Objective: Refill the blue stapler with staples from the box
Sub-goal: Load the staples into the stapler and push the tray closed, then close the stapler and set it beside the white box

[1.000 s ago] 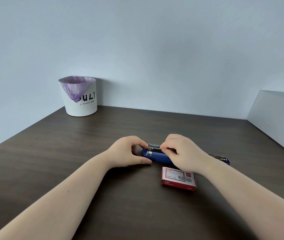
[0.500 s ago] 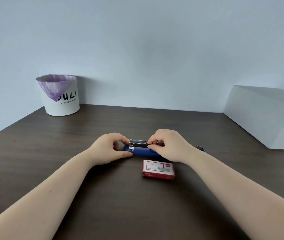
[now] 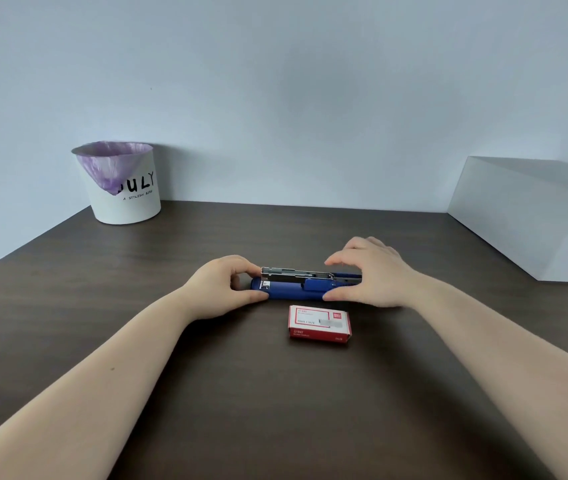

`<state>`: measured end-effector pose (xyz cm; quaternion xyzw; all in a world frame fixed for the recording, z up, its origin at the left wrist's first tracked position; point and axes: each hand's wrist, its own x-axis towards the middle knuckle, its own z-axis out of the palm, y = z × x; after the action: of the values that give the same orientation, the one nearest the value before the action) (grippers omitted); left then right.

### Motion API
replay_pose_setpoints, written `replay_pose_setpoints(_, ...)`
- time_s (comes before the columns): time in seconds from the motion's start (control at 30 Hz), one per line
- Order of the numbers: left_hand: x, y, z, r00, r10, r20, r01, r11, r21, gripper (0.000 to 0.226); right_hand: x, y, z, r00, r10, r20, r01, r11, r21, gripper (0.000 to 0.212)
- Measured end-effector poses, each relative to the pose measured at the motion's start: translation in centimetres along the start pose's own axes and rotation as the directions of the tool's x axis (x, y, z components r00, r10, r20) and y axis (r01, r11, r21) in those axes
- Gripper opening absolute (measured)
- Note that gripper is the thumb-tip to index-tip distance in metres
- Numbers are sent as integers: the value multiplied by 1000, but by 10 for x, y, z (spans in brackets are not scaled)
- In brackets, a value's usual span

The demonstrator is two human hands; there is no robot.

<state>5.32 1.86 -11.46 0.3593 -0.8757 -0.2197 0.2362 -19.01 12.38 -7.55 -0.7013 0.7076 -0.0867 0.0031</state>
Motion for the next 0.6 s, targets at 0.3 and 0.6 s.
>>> replay_pose_setpoints(0.3, 1, 6, -2, 999, -26, 24, 24, 996, 90, 35, 0, 19, -25, 967, 114, 226, -108, 993, -39, 29)
replay_pose_setpoints(0.6, -3, 5, -4, 999, -37, -14, 38, 999, 15, 33, 13, -21, -53, 973, -133, -190, 155, 982, 108, 49)
